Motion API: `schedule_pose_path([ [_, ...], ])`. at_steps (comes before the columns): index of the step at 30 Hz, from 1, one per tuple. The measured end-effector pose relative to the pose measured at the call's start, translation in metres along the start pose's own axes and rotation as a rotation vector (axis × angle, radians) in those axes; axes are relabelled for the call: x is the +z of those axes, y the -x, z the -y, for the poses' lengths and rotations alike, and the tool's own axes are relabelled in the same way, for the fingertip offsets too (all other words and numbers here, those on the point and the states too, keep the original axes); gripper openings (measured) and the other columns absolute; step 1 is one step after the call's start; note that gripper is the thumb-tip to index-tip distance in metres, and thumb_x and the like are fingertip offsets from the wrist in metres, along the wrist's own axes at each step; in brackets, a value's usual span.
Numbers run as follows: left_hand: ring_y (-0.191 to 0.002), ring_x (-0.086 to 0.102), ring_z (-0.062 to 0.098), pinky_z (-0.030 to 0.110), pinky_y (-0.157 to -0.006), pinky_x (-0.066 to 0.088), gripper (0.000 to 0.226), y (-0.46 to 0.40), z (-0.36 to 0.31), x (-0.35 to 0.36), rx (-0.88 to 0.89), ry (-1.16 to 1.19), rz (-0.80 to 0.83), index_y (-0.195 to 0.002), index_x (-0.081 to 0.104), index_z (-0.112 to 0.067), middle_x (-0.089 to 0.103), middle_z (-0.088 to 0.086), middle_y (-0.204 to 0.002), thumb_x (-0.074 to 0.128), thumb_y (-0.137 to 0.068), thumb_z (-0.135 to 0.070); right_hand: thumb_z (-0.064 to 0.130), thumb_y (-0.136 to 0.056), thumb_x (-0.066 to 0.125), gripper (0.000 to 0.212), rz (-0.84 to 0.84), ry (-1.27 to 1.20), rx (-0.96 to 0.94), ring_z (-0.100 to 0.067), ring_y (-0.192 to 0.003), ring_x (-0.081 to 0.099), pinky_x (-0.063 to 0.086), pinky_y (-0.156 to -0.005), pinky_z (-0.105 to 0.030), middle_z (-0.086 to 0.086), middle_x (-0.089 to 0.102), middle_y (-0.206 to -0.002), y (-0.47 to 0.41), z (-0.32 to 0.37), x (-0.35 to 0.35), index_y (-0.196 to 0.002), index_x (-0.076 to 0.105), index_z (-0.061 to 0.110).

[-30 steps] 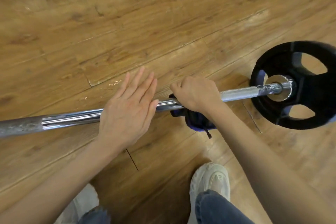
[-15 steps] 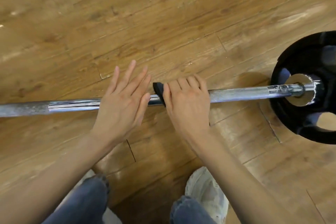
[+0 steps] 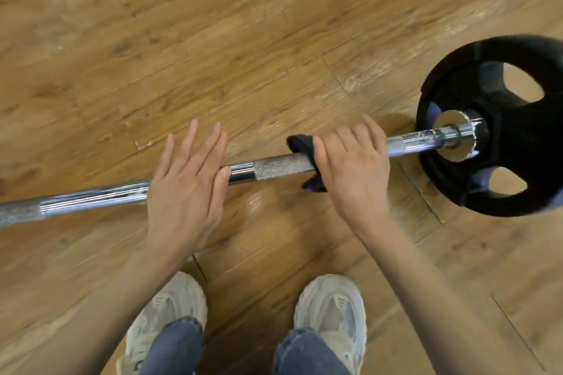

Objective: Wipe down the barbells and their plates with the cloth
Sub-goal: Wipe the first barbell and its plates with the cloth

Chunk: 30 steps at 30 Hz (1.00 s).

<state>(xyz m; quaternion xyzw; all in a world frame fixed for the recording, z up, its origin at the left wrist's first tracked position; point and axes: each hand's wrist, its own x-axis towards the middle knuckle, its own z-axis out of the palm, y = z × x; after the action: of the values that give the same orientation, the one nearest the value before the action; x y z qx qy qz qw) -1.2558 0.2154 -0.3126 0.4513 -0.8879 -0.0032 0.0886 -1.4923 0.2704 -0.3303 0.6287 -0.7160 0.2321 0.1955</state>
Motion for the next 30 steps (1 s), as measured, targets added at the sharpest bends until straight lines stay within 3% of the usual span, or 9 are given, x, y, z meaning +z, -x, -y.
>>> schedule_pose_path([
  [4, -0.15, 0.028, 0.026, 0.04, -0.125, 0.008, 0.054, -0.003, -0.001, 0.002, -0.014, 0.023, -0.036, -0.146, 0.05, -0.005, 0.048, 0.006, -0.152, 0.022, -0.109, -0.032, 0.02, -0.105, 0.047, 0.035, -0.031, -0.035, 0.281, -0.033, -0.077, 0.056, 0.041, -0.093, -0.043, -0.01, 0.06, -0.075, -0.001, 0.021, -0.001, -0.077, 0.065, 0.007],
  [7, -0.15, 0.029, 0.027, 0.04, -0.126, 0.008, 0.051, -0.005, 0.001, 0.003, -0.01, 0.026, -0.054, -0.146, 0.05, -0.004, 0.049, 0.007, -0.151, 0.026, -0.109, -0.03, 0.022, -0.104, 0.048, 0.034, -0.017, -0.124, 0.151, -0.031, -0.074, 0.053, 0.038, -0.081, -0.039, -0.009, 0.059, -0.074, -0.008, 0.059, 0.008, -0.076, 0.064, 0.01],
  [10, -0.151, 0.027, 0.027, 0.041, -0.126, 0.008, 0.053, -0.008, 0.004, 0.002, -0.011, 0.034, -0.04, -0.147, 0.049, -0.004, 0.048, 0.007, -0.152, 0.025, -0.109, -0.032, 0.025, -0.107, 0.045, 0.038, -0.002, -0.111, -0.004, -0.03, -0.073, 0.057, 0.043, -0.088, -0.039, -0.007, 0.06, -0.075, -0.006, 0.021, 0.005, -0.078, 0.066, 0.012],
  [13, -0.15, 0.027, 0.027, 0.041, -0.126, 0.007, 0.053, -0.013, 0.004, 0.004, -0.031, 0.026, -0.047, -0.146, 0.05, -0.004, 0.049, 0.006, -0.151, 0.024, -0.108, -0.032, 0.021, -0.108, 0.042, 0.038, 0.012, -0.055, 0.184, -0.033, -0.08, 0.057, 0.041, -0.105, -0.045, -0.009, 0.062, -0.078, -0.005, -0.011, 0.0, -0.081, 0.066, 0.007],
  [16, -0.15, 0.028, 0.029, 0.042, -0.125, 0.008, 0.053, -0.018, 0.004, 0.005, -0.04, 0.016, -0.06, -0.145, 0.05, -0.003, 0.05, 0.007, -0.15, 0.024, -0.109, -0.031, 0.019, -0.104, 0.046, 0.034, 0.016, -0.124, 0.326, -0.035, -0.082, 0.053, 0.04, -0.096, -0.044, -0.014, 0.059, -0.079, -0.015, 0.036, 0.009, -0.08, 0.065, 0.004],
  [19, -0.15, 0.027, 0.03, 0.043, -0.125, 0.008, 0.053, -0.023, 0.007, 0.004, -0.042, 0.018, -0.05, -0.145, 0.05, -0.002, 0.05, 0.008, -0.15, 0.024, -0.109, -0.031, 0.021, -0.104, 0.047, 0.033, 0.038, -0.192, 0.133, -0.032, -0.085, 0.055, 0.04, -0.097, -0.042, -0.011, 0.062, -0.082, -0.018, 0.059, 0.015, -0.084, 0.068, 0.007],
  [22, -0.151, 0.025, 0.03, 0.044, -0.125, 0.007, 0.053, -0.028, 0.01, 0.004, -0.037, 0.025, -0.034, -0.145, 0.049, -0.002, 0.05, 0.008, -0.15, 0.023, -0.109, -0.031, 0.023, -0.109, 0.042, 0.037, 0.04, -0.088, 0.036, -0.03, -0.083, 0.059, 0.038, -0.108, -0.042, -0.007, 0.065, -0.084, -0.015, 0.008, 0.012, -0.087, 0.069, 0.009],
  [27, -0.151, 0.025, 0.029, 0.045, -0.125, 0.01, 0.051, -0.035, 0.009, 0.005, -0.06, 0.037, -0.058, -0.143, 0.051, -0.002, 0.052, 0.009, -0.148, 0.025, -0.109, -0.029, 0.013, -0.104, 0.042, 0.033, 0.038, -0.08, 0.349, -0.037, -0.085, 0.058, 0.036, -0.107, -0.047, -0.014, 0.061, -0.08, -0.027, 0.008, 0.008, -0.083, 0.065, 0.003],
  [30, -0.151, 0.024, 0.029, 0.046, -0.125, 0.011, 0.052, -0.038, 0.011, 0.004, -0.066, 0.036, -0.053, -0.144, 0.051, -0.001, 0.051, 0.009, -0.148, 0.023, -0.109, -0.029, 0.015, -0.101, 0.047, 0.027, 0.053, -0.184, 0.152, -0.034, -0.086, 0.055, 0.038, -0.106, -0.045, -0.011, 0.063, -0.083, -0.029, 0.059, 0.019, -0.087, 0.068, 0.006],
])
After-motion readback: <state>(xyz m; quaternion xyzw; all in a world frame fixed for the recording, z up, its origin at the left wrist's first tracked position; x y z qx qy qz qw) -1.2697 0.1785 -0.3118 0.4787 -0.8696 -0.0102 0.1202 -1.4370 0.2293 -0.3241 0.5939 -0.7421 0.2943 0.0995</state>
